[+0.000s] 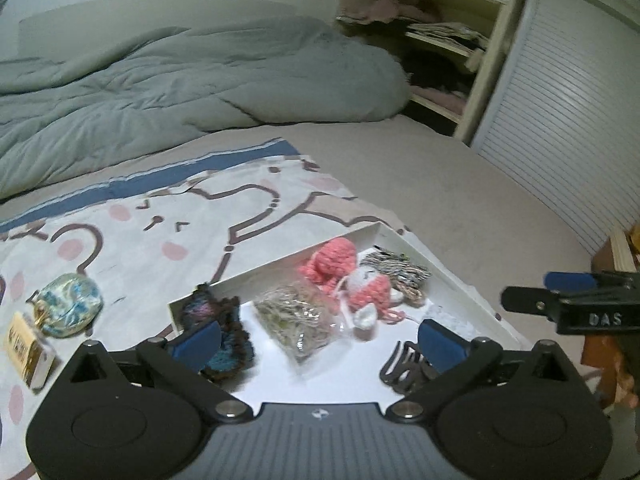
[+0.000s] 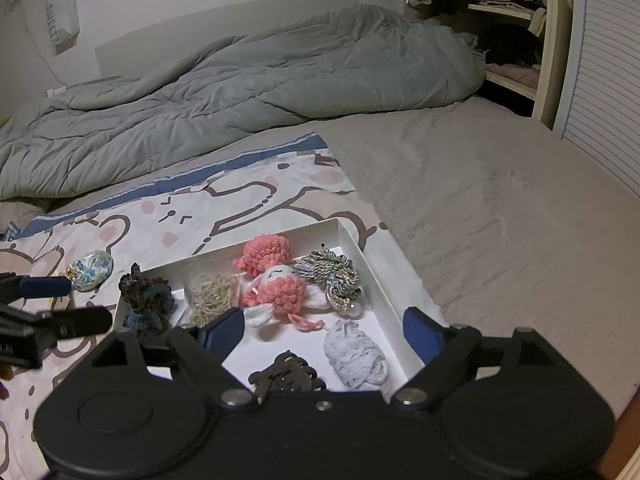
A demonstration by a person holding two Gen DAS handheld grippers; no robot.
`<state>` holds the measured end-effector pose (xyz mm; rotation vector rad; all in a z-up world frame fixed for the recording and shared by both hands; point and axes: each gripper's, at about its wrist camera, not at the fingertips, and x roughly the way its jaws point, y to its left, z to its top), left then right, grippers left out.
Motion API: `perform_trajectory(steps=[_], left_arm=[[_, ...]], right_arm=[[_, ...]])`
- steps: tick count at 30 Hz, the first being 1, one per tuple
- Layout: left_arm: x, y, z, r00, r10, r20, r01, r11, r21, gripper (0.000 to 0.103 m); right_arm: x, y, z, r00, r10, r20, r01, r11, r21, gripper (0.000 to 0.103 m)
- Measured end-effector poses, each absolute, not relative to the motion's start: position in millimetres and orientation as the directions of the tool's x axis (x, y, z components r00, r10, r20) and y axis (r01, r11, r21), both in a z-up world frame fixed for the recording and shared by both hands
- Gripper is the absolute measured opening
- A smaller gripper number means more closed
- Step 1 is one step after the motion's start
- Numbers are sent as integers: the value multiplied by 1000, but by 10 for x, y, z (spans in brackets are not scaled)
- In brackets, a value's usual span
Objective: Organize objects
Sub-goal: 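Withdraw both open tools up and away from the white box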
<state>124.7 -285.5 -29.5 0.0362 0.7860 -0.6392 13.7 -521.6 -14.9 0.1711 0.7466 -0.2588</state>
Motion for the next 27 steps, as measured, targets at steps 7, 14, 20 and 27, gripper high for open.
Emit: perform_trajectory(steps=[7, 14, 20, 27], left_arm=[[1264, -2732, -290, 554, -490, -673, 518, 836, -183, 103], [1302, -2531, -286, 591, -449, -670, 473, 866, -162, 103], [1351, -2321, -300, 618, -398, -678, 425, 895, -137, 103], [1414, -2018, -310, 642, -342, -686, 372, 922, -112, 103]], right_arm=[[121, -5139, -130, 719, -190, -669, 298, 953, 49, 99], [223, -5005, -184, 715, -182, -675, 275, 961, 33, 103], [346, -4864, -210, 717, -173, -675, 261, 965, 29, 103], [516, -4623, -230, 726, -148, -672, 231, 972, 35, 103]])
